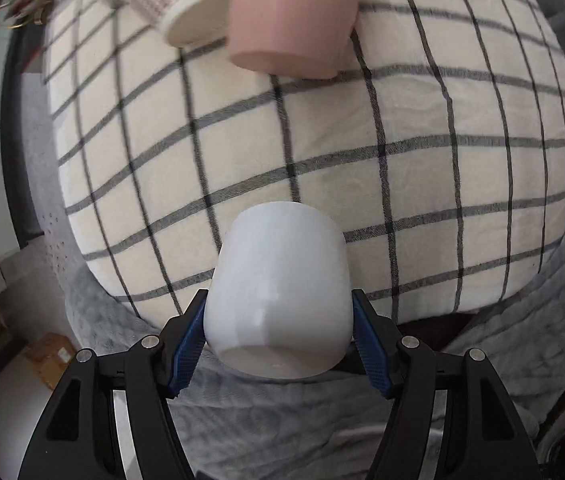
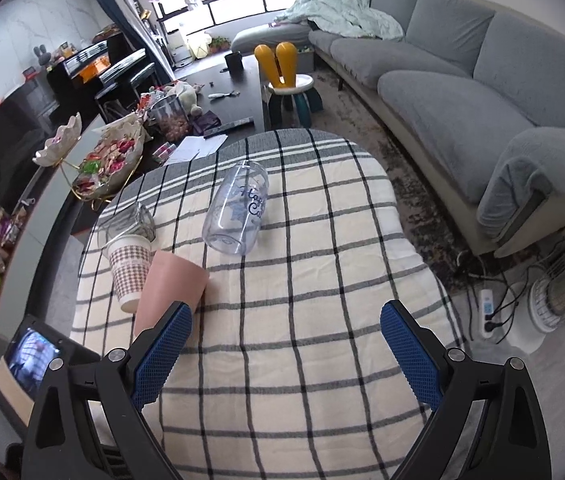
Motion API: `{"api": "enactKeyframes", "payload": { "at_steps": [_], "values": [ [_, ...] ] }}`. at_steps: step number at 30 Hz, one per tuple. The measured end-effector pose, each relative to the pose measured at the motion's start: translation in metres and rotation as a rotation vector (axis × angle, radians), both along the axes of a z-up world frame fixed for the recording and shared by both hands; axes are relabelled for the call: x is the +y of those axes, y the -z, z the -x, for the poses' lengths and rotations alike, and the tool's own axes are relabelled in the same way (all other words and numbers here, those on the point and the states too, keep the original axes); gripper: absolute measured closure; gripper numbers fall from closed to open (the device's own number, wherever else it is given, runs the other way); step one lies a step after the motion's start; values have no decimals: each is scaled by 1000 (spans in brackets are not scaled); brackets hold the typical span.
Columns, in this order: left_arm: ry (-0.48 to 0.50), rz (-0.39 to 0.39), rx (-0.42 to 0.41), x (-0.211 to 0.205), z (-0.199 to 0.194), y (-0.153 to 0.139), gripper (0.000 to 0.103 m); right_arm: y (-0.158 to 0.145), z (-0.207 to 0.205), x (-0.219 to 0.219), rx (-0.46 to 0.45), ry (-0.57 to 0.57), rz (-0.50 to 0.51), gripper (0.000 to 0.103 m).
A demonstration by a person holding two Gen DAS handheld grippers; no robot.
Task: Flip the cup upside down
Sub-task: 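Grasp the white cup with the left gripper and lower it rim-down, then open the left gripper and release the upside-down white cup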
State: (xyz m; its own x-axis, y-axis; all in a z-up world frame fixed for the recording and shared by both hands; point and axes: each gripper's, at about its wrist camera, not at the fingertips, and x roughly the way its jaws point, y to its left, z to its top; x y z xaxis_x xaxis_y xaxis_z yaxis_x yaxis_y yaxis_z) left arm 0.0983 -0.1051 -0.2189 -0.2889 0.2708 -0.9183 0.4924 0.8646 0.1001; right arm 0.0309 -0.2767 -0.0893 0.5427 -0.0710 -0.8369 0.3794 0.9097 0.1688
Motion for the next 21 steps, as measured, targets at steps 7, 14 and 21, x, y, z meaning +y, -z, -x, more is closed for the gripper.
{"api": "enactKeyframes", "payload": {
  "at_steps": [7, 14, 21],
  "values": [
    [56, -78, 158, -15, -9, 23, 36, 18, -16, -14, 27, 24, -48, 8],
    [96, -113, 150, -29, -18, 43, 32, 39, -25, -22, 63, 37, -95, 8],
    [99, -93, 147, -30, -16, 43, 25, 37, -25, -21, 63, 40, -94, 8]
  ]
}}
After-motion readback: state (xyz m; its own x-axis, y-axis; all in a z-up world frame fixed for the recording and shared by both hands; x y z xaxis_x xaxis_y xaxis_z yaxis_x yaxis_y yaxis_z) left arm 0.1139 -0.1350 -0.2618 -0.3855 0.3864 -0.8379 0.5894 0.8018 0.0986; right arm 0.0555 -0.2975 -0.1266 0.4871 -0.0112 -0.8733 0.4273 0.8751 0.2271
